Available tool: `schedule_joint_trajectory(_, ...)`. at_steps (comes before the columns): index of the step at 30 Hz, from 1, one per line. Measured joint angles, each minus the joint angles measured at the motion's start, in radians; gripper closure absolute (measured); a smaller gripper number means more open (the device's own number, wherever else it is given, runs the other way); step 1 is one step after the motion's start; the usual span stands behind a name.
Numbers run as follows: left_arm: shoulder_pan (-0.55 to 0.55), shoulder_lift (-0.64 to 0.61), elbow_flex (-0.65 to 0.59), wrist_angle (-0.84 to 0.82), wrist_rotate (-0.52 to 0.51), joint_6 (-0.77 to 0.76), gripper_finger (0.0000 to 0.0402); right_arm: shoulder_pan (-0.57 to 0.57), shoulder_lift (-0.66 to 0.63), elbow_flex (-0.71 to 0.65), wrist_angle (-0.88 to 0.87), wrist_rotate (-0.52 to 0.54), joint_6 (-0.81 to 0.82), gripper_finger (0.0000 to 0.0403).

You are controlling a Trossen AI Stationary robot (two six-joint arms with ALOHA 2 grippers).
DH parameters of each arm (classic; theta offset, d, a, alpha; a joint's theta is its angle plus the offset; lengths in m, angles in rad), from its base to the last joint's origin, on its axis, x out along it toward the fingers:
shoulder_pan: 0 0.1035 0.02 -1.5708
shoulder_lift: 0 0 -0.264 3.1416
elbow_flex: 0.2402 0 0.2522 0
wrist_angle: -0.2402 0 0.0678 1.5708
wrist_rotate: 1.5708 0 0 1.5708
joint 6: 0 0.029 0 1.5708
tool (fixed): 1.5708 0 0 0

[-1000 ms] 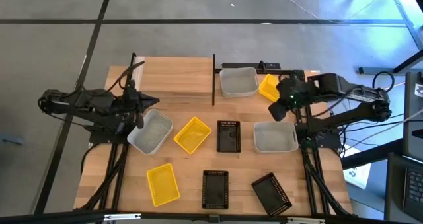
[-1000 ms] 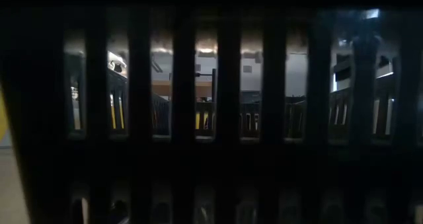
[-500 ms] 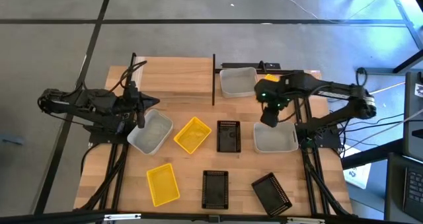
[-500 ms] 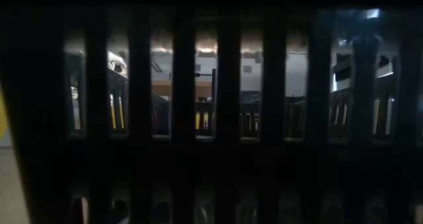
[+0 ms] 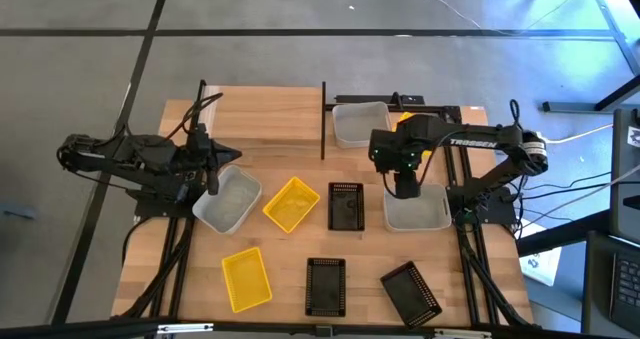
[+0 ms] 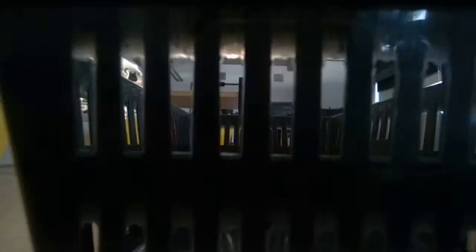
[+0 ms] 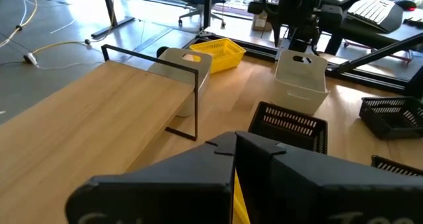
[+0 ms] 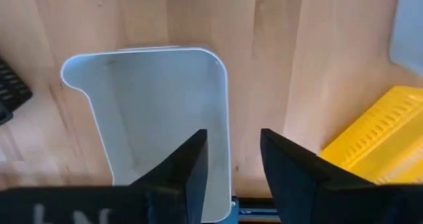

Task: Stack baskets on shelf by color
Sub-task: Put the bottom right gray bin on the shelf

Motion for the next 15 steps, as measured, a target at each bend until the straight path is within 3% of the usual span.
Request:
schedule_joint_trajectory(4,0.000,0.000,0.000,0.000,0.000,0.002,0.0401,0.000,0.032,0.000,0.004,-0.073,0.006,0.0265)
schedule_joint_trajectory(15,0.000,0.000,0.000,0.000,0.001,0.002,0.0401,0.000,0.127,0.000,0.002,-0.073,0.108,0.0265)
